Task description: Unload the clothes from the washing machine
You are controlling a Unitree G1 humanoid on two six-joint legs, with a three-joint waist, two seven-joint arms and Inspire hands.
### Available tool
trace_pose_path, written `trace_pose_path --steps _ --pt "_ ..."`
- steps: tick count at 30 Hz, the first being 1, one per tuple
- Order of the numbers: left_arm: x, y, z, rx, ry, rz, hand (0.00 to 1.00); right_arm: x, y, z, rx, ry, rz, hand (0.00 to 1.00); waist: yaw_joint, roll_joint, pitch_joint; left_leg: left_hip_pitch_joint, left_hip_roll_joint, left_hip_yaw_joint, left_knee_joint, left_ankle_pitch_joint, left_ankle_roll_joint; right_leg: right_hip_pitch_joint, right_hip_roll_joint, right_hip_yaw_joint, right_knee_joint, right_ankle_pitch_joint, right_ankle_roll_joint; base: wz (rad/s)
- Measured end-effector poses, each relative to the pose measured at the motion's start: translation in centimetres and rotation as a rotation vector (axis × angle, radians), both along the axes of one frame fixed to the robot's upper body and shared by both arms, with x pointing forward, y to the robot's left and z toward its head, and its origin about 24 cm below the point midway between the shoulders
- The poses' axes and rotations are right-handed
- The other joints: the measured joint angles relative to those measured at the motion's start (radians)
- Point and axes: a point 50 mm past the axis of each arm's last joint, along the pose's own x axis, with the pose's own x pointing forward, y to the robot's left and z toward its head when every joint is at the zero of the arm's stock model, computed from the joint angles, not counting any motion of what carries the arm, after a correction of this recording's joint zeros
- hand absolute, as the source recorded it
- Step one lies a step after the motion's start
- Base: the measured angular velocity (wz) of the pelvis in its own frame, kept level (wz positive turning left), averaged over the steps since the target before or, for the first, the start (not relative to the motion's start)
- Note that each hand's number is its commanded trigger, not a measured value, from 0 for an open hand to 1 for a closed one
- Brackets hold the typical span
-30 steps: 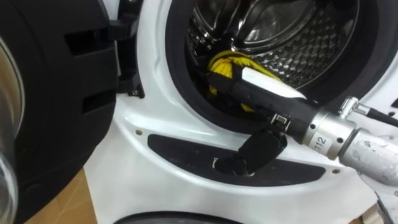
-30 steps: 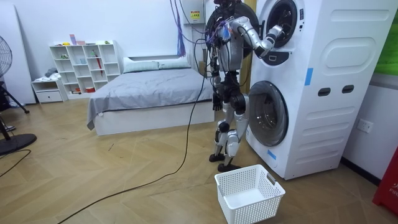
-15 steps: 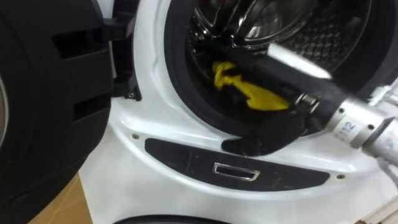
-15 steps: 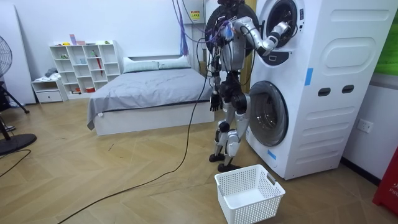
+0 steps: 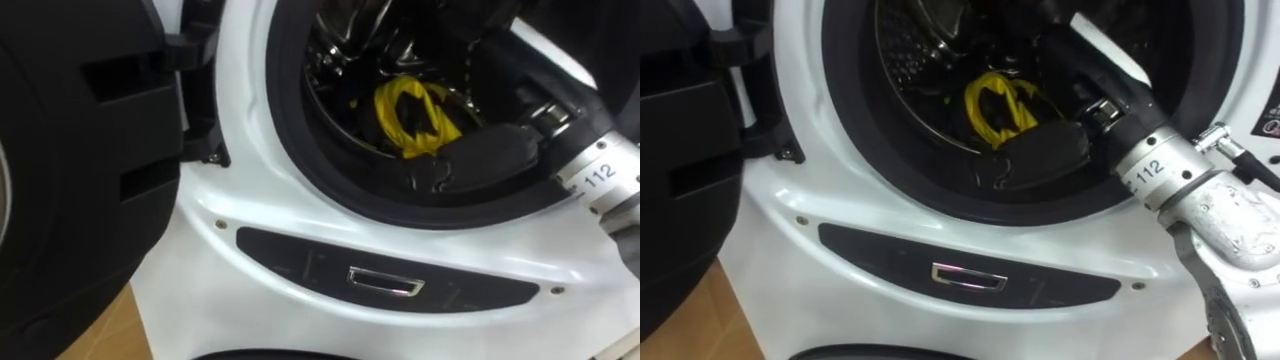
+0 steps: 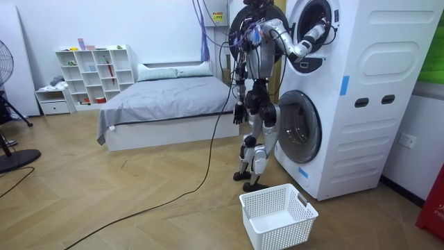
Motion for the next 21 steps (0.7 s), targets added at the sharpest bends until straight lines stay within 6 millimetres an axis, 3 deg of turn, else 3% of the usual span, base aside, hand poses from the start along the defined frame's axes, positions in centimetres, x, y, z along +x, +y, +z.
trace_pose_path --steps 9,16,21 --pt "-0.2 0.3 0.1 0.024 0.007 0.012 0.0 0.3 -0.4 -0.2 0.022 0.0 -0.052 0.0 0.002 0.012 -0.0019 0.0 -0.002 -0.003 0.008 -0.004 0.006 0.007 -0.003 -0.011 0.001 -0.002 0.004 0.05" --pt "-0.3 0.0 0.0 0.02 0.028 0.008 0.0 0.5 -0.8 -0.4 -0.061 -0.006 -0.099 0.0 0.004 0.017 -0.0018 -0.004 -0.002 -0.004 0.008 -0.009 0.015 0.007 -0.003 -0.013 0.004 -0.004 0.007 0.03" --pt "0.2 0.0 0.1 0.002 0.022 -0.003 0.0 0.8 -0.5 -1.1 -0.377 -0.015 -0.185 0.0 0.006 0.01 -0.0052 -0.002 -0.004 -0.003 0.008 -0.01 0.016 0.008 -0.005 -0.016 0.008 -0.004 0.009 0.0"
